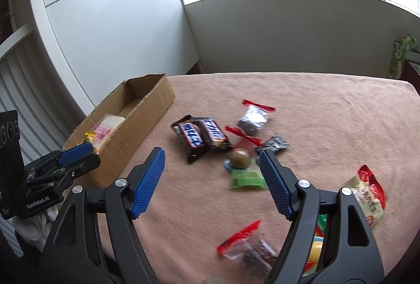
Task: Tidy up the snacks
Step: 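Move the right tool toward the red-and-green chicken snack bag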
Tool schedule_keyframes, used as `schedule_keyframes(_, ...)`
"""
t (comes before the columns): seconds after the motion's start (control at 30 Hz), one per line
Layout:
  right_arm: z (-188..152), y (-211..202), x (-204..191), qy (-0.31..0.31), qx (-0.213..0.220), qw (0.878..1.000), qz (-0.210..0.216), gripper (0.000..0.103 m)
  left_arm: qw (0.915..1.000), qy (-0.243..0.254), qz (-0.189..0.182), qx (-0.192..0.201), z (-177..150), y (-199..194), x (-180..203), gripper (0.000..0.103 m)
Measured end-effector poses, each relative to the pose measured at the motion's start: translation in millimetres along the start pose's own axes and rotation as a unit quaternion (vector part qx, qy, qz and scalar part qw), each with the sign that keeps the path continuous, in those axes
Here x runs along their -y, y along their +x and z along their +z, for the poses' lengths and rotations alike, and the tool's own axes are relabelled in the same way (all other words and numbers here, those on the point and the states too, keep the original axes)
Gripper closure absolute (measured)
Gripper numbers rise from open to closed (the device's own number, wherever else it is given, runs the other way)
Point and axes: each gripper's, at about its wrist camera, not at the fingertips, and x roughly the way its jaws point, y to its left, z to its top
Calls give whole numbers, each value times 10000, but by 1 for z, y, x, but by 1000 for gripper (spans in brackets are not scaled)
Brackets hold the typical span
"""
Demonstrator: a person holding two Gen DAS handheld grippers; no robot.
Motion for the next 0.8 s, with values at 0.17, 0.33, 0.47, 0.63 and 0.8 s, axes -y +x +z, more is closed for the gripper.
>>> schedule_keyframes(0.17, -5, -19, 52, 353, 13, 9986, -388, 26, 9975, 336, -472, -413, -11, 21, 48, 58)
schedule_keyframes(0.33, -16, -33, 89, 649, -142, 9958, -634, 26, 9903, 605, -999, -753, -19, 31, 91, 58)
schedule_keyframes(0.47, -32, -48, 112, 845, -274, 9930, -780, 26, 9812, 736, -1428, -1067, -32, 34, 120, 58)
schedule_keyframes(0.63, -58, -60, 128, 1291, -367, 9899, -457, 26, 9669, 734, -1968, -1446, -44, 38, 145, 58)
schedule_keyframes(0.8, -65, -48, 131, 1541, -642, 9860, -36, 26, 9551, 697, -2251, -1795, -46, 53, 163, 58)
